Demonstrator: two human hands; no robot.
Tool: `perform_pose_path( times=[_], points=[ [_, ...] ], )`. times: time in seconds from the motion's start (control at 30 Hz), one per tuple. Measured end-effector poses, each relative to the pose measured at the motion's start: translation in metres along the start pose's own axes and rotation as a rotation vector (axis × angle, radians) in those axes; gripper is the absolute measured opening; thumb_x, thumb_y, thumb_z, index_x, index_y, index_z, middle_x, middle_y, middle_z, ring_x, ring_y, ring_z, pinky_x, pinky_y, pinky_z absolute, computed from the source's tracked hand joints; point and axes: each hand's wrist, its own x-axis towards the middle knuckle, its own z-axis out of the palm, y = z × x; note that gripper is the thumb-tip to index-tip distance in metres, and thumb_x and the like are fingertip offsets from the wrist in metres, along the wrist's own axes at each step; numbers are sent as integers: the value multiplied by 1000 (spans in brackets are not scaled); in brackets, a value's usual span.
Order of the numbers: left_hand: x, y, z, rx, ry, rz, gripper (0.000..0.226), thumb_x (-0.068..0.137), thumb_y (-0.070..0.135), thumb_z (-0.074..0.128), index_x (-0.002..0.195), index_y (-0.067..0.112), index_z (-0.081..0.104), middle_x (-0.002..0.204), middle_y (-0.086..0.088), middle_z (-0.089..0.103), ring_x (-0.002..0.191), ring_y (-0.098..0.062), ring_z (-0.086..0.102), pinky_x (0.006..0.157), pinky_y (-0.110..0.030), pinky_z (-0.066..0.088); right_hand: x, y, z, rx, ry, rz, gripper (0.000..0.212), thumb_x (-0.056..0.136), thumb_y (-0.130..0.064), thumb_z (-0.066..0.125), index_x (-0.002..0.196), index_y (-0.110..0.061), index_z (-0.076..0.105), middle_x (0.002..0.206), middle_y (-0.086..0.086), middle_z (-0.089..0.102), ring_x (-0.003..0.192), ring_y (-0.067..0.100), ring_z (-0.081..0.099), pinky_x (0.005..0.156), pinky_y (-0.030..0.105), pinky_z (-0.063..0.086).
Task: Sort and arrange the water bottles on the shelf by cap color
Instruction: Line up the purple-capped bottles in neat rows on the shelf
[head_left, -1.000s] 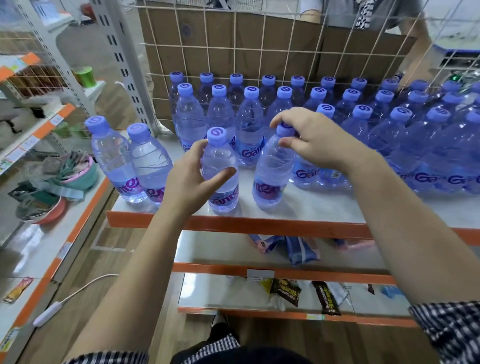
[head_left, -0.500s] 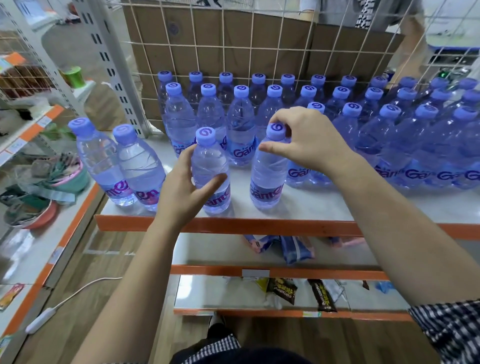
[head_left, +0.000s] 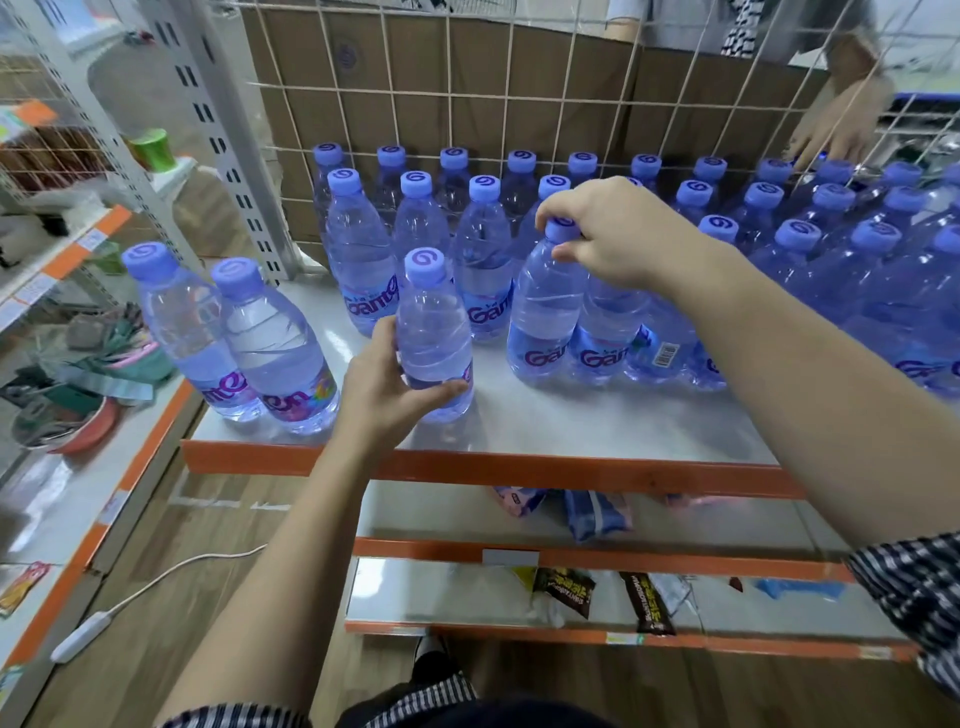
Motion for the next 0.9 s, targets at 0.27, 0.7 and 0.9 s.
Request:
perform_pose_path(
  times=[0.27,0.7,0.9],
  points=[
    [44,2,20,-38,-81,5,74,57,42,88,118,19,52,108,11,69,96,-11,66,84,-44,55,6,4,-2,30,15,-20,40,87,-27,69,126,-19,64,107,10,68,104,29,59,78,31,43],
    [61,4,31,-27,-131,21,75,58,47,88,119,24,51,110,14,70,99,-8,67,88,-41,56,-3,-3,-8,-81,113,24,45,86,-40,68,124,-17,64,106,11,61,99,34,59,78,41,46],
    [46,-5,38,-28,-124,-29,70,63,52,82,122,31,51,108,22,68,99,-2,66,84,-41,57,-70,-27,48,160,394,8,14,90,-19,63,97,-8,69,86,10,59,76,30,59,63,39,49]
  ],
)
